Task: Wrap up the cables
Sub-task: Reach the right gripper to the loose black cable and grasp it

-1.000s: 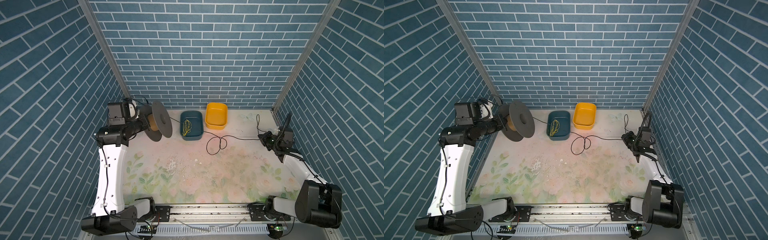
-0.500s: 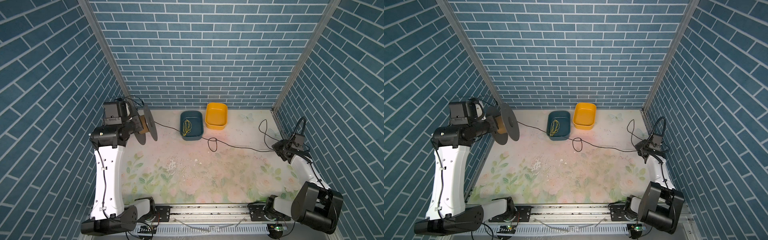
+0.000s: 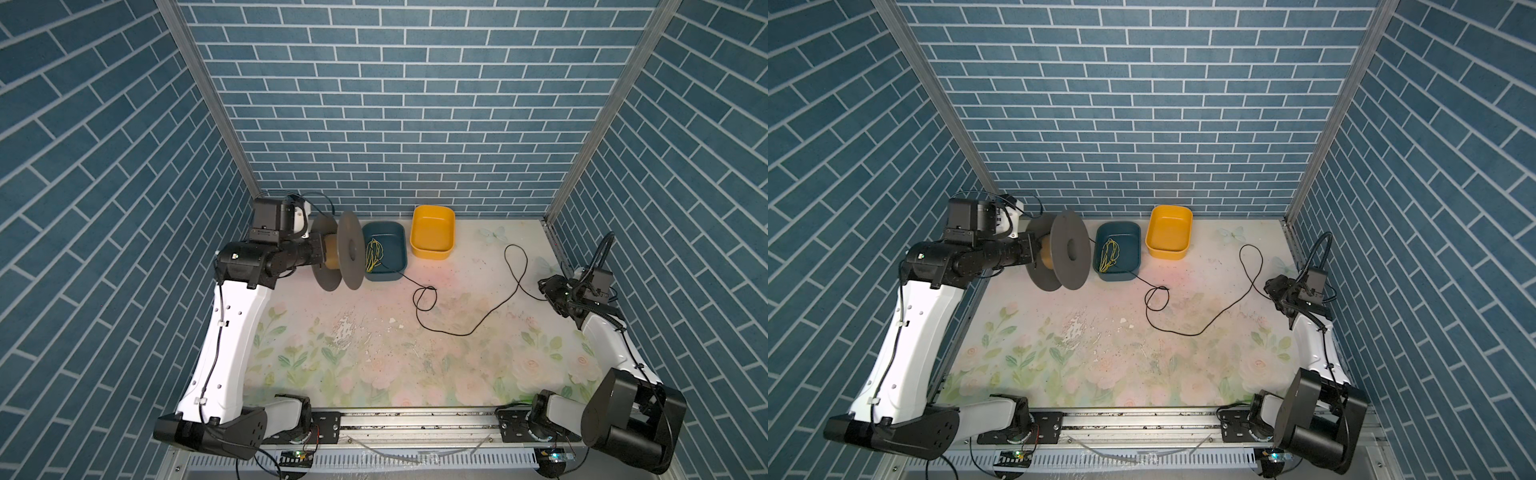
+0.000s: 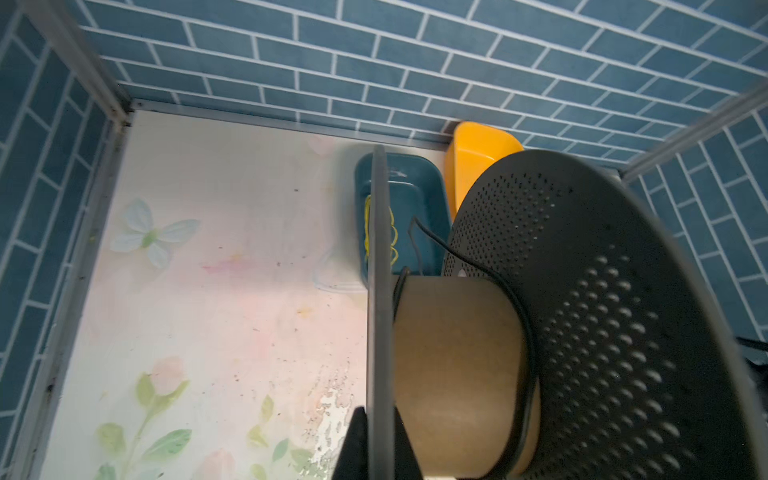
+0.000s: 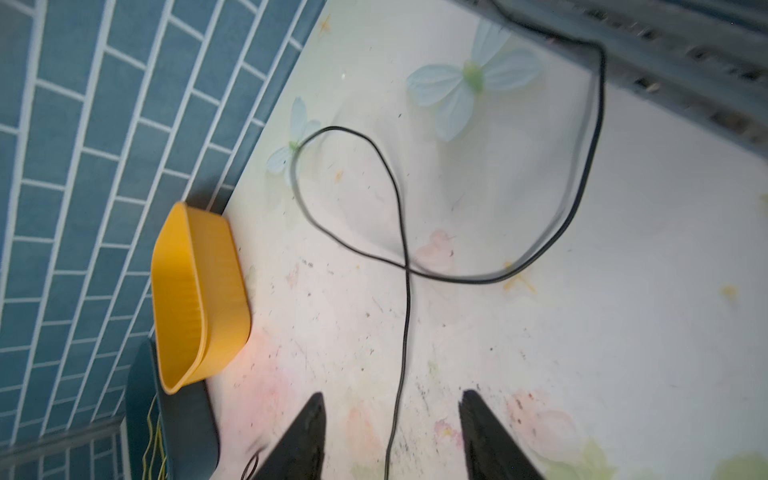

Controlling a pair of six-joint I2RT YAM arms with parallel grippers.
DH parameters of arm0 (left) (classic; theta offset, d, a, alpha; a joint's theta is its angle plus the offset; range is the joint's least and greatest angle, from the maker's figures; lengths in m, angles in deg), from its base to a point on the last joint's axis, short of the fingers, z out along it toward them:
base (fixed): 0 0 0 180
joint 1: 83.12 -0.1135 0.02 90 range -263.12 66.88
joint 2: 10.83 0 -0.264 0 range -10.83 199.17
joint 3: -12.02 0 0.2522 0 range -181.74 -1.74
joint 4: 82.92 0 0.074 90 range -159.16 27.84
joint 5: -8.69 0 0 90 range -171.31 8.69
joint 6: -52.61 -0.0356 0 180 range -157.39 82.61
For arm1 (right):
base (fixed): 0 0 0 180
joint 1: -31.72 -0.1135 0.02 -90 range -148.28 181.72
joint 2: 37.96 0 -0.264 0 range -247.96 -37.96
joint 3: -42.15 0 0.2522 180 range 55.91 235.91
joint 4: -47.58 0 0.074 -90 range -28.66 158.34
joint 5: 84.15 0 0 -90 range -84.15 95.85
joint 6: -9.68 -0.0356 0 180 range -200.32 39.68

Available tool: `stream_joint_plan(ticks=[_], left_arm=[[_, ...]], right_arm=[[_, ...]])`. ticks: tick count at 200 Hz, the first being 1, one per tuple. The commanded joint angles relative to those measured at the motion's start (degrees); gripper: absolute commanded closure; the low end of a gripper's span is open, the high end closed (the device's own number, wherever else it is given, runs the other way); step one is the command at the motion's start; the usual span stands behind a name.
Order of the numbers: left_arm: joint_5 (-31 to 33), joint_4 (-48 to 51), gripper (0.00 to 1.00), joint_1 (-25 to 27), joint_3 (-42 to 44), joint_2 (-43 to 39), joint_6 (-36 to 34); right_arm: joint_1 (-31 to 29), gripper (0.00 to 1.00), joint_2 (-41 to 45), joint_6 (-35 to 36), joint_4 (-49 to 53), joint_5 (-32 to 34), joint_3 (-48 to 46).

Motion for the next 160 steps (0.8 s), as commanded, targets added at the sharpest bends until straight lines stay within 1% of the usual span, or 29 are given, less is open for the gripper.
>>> stream_joint_plan(ticks=[1, 37, 71, 123, 160], left_arm=[[0.2, -5.8, 1.00, 3.5, -0.8, -1.1, 2.5], [-0.3, -7.1, 1.00, 8.0, -0.8, 0.5, 4.2], [-2.1, -7.2, 1.00, 10.4, -2.6, 2.0, 5.3], [-6.0, -6.0, 1.00, 10.5, -5.7, 2.0, 6.6], [-7.3, -4.8, 1.00, 10.5, -7.4, 1.8, 6.9]], right_arm=[[-2.2, 0.32, 0.8, -0.7, -3.4, -7.4, -2.5], [-9.0, 0.30, 3.5, 1.7, -3.9, -8.2, -2.6], [-16.3, 0.31, 3.0, 5.0, -11.0, -9.2, -3.5], [-27.7, 0.32, -2.7, 10.6, -27.3, -10.5, -4.1], [-34.4, 0.33, -9.5, 13.5, -34.6, -9.5, -1.8]])
